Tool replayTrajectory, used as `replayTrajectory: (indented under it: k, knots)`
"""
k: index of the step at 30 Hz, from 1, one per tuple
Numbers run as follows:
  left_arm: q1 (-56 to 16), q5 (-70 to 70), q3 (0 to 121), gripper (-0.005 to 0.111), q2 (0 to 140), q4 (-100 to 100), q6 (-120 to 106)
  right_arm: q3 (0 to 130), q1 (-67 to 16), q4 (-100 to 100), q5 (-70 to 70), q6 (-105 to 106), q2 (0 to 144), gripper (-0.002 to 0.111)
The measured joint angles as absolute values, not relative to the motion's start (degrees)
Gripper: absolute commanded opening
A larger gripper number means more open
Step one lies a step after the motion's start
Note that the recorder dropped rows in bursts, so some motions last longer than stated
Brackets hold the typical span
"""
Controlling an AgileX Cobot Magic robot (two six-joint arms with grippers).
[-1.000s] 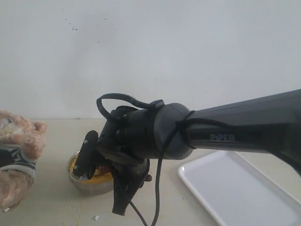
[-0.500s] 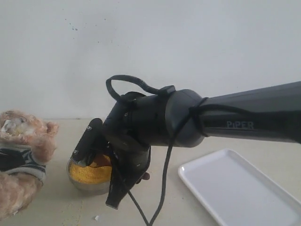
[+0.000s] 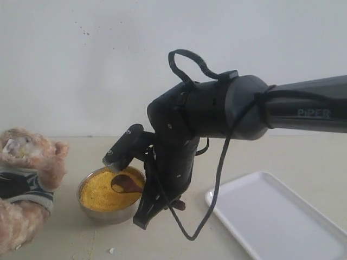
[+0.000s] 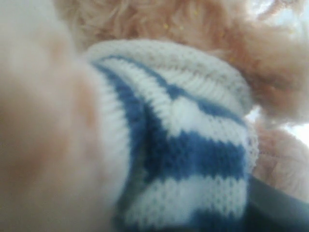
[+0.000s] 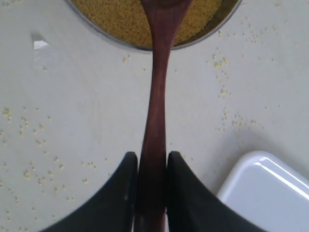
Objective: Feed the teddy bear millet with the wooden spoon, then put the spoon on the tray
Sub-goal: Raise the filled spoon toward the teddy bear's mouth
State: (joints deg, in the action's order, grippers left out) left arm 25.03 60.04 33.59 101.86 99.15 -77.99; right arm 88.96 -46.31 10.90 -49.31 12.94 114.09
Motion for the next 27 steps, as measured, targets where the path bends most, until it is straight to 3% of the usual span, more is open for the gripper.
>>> replayTrajectory:
  k: [17, 27]
  knots:
    - [24.81, 59.82, 24.86, 0.004, 101.86, 98.88, -77.99, 90.25, -46.18, 2.48, -51.83, 16.76, 106.76, 0.000]
    - [24.81, 59.82, 24.73, 0.004, 101.86, 98.23, -77.99, 92.30, -52.79, -0.62, -46.70, 20.85, 106.76, 0.000]
